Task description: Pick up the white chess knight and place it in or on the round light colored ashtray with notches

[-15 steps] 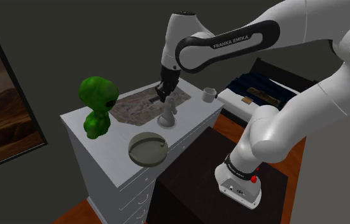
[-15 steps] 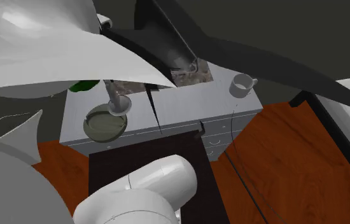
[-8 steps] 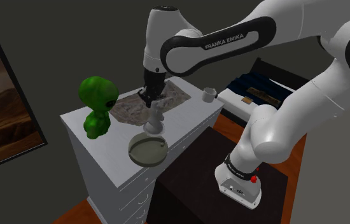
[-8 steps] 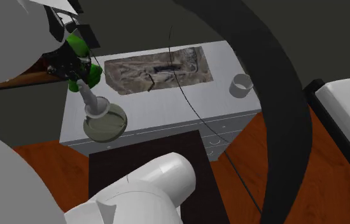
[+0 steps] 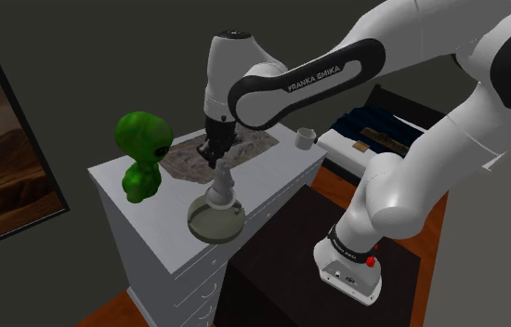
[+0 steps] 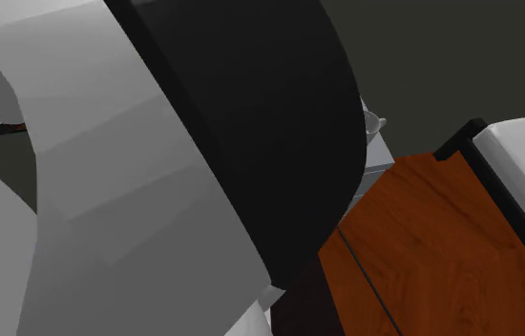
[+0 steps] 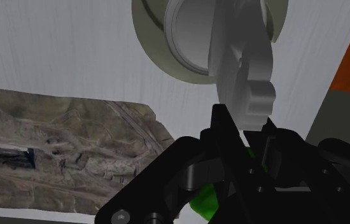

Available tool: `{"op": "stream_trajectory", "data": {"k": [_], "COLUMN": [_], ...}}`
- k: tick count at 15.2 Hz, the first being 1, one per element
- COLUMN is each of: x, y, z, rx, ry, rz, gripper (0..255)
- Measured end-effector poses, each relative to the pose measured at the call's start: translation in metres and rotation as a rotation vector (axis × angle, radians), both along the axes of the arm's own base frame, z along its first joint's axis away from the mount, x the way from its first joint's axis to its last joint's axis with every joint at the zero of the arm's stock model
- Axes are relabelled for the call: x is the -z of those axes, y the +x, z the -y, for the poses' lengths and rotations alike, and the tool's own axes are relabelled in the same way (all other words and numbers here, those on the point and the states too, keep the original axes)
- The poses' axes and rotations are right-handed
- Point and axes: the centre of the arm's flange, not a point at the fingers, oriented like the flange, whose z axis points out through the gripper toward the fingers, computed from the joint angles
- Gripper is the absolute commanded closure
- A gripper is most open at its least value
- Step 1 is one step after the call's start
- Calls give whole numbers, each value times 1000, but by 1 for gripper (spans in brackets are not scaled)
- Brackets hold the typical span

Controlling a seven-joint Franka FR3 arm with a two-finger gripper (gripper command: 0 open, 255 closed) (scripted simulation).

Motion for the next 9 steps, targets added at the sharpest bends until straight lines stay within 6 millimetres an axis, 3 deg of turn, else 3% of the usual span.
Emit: {"op": "stream_trajectory", "data": {"k": [9], "x": [48], "y": [-1], "z": [1], "rx": [0], "ry": [0], "rz": [0], "gripper": [255]}}
